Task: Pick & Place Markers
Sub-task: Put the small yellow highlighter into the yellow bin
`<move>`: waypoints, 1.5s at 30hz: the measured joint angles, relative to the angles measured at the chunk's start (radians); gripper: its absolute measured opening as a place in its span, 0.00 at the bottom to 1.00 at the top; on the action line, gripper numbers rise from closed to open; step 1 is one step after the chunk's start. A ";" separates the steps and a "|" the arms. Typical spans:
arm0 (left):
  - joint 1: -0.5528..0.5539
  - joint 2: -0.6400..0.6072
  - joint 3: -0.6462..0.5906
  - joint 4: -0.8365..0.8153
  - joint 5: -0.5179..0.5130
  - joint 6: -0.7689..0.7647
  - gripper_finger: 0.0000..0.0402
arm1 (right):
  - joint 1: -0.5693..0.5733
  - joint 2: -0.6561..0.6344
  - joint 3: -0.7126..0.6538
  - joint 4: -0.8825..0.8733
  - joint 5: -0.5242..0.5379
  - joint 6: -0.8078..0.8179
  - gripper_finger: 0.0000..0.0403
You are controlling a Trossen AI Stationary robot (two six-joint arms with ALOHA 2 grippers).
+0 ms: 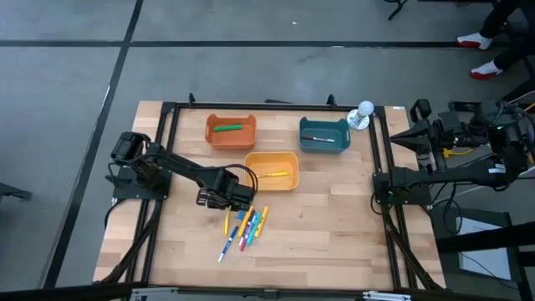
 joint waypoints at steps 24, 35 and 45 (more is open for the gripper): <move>-0.004 0.116 -0.014 0.044 0.015 -0.027 0.48 | 0.000 0.000 0.000 0.000 0.000 0.000 0.06; -0.004 0.114 -0.029 0.073 0.003 -0.027 0.48 | 0.000 0.000 0.000 0.000 0.000 0.000 0.06; -0.004 0.135 -0.027 0.122 -0.002 -0.027 0.48 | 0.000 0.000 0.000 0.000 0.000 0.000 0.06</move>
